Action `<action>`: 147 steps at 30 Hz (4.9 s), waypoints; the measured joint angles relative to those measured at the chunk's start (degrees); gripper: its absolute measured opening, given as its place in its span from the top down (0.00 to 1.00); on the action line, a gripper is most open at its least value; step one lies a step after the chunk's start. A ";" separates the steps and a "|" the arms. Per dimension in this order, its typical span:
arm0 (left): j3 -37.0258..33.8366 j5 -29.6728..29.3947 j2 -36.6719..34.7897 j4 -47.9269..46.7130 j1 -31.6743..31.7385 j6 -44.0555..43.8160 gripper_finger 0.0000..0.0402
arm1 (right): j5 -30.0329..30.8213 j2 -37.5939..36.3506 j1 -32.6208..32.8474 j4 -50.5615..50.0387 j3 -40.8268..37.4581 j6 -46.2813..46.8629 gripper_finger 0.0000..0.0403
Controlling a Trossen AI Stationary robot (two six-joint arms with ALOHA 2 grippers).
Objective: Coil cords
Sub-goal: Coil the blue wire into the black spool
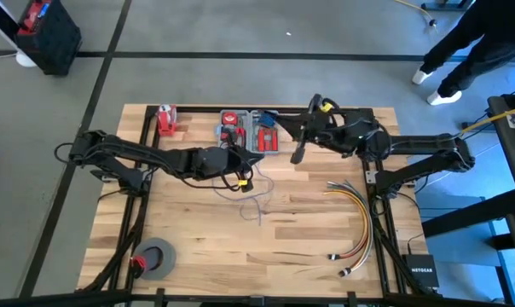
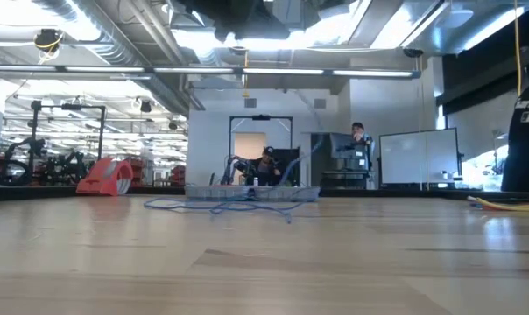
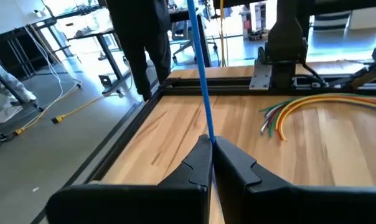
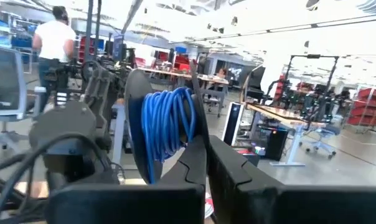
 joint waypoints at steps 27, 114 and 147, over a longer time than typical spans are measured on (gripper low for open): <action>-0.14 -3.63 -14.16 -15.79 -0.20 -3.25 1.00 | 20.09 11.40 3.16 -33.31 0.27 -3.45 0.99; -0.25 -1.73 -13.47 -14.10 0.81 -9.93 1.00 | 24.86 16.55 5.61 -36.33 4.87 -6.33 0.99; 0.32 -0.12 1.04 0.36 1.32 -4.10 1.00 | 20.92 10.68 7.39 -24.39 11.44 -8.13 0.99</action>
